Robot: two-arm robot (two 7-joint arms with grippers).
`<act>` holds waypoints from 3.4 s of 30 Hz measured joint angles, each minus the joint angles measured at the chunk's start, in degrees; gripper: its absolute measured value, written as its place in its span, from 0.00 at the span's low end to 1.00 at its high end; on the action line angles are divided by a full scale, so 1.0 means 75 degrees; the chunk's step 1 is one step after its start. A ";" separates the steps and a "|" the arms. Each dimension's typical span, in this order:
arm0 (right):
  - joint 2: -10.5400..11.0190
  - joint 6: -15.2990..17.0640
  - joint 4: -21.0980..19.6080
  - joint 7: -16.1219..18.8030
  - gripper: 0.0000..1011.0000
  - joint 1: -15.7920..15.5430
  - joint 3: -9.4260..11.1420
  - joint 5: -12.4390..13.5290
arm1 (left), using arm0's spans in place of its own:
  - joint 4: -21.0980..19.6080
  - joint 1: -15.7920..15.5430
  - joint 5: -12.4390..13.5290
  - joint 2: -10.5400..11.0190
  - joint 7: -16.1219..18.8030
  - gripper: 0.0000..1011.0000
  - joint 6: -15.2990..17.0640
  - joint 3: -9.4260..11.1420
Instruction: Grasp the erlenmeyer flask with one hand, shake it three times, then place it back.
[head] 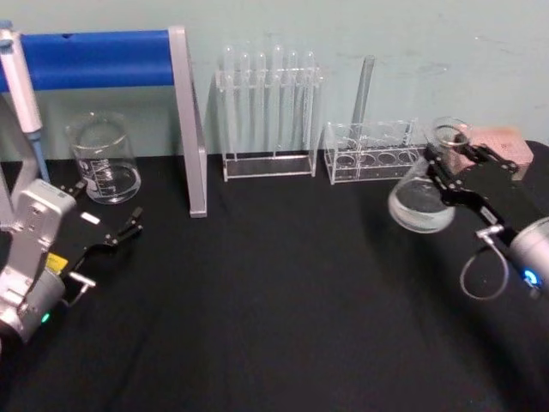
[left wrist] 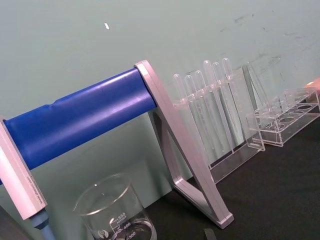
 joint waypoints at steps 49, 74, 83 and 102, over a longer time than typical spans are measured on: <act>-0.0370 -0.0064 0.1082 0.2477 0.45 0.1639 -0.2354 0.0332 | 0.0000 0.0000 0.0000 0.0000 0.0000 0.99 0.0000 0.0000; 0.0008 -0.0066 0.0505 0.0151 0.45 0.0418 -0.0133 0.0223 | 0.0000 0.0000 0.0000 0.0000 0.0000 0.99 0.0000 0.0000; -0.0067 0.0006 0.0451 0.0063 0.45 0.0253 0.0199 0.0135 | 0.0000 0.0000 0.0000 0.0000 0.0000 0.99 0.0000 0.0000; -0.0231 -0.0001 0.0950 0.1944 0.45 0.1135 -0.1355 0.0108 | 0.0000 0.0000 0.0000 0.0000 0.0000 0.99 0.0000 0.0000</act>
